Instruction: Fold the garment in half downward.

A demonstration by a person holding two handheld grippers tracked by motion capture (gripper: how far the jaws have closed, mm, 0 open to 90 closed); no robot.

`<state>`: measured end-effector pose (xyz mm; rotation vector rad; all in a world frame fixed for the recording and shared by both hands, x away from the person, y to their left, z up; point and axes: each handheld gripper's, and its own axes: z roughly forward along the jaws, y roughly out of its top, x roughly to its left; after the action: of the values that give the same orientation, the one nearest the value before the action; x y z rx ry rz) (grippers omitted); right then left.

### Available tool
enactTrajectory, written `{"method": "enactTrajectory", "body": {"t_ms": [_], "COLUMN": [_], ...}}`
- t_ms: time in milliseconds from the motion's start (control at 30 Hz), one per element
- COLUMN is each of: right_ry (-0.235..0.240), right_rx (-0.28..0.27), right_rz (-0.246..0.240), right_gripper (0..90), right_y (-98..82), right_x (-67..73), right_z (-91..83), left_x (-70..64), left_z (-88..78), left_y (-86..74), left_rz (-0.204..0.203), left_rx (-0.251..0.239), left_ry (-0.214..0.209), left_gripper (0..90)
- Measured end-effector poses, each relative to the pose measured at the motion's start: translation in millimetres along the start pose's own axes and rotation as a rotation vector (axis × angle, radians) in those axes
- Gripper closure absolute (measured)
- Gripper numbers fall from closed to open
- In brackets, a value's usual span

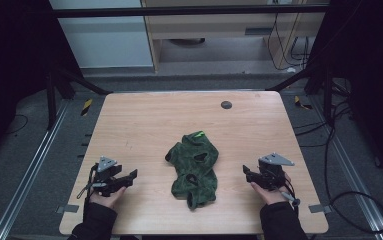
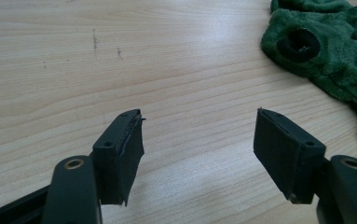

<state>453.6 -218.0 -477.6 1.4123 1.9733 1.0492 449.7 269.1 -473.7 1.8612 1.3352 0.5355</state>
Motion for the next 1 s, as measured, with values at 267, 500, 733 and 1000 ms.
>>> {"method": "enactTrajectory", "body": {"t_ms": [267, 500, 733, 1000], "right_ry": [0.033, 0.063, 0.103, 0.129], "right_rx": [-0.008, -0.011, -0.023, -0.04], "right_rz": [-0.021, -0.024, -0.053, -0.064], "right_gripper": [37.0, 36.3, 35.5, 35.1], "right_y": [1.8, 6.8, 12.7, 21.7], "right_x": [8.0, 16.6, 22.8, 26.3], "right_z": [-4.4, -5.5, -6.7, -10.7], "left_x": [-9.0, -10.9, -15.5, -19.5], "left_z": [-2.7, -2.9, -1.8, -0.7], "left_y": [2.0, 6.0, 13.4, 23.6], "left_rz": [0.024, 0.035, 0.042, 0.054], "left_rx": [-0.006, -0.005, -0.019, -0.025], "left_ry": [-0.023, -0.046, -0.057, -0.071], "left_gripper": [34.5, 34.5, 34.2, 33.4]}}
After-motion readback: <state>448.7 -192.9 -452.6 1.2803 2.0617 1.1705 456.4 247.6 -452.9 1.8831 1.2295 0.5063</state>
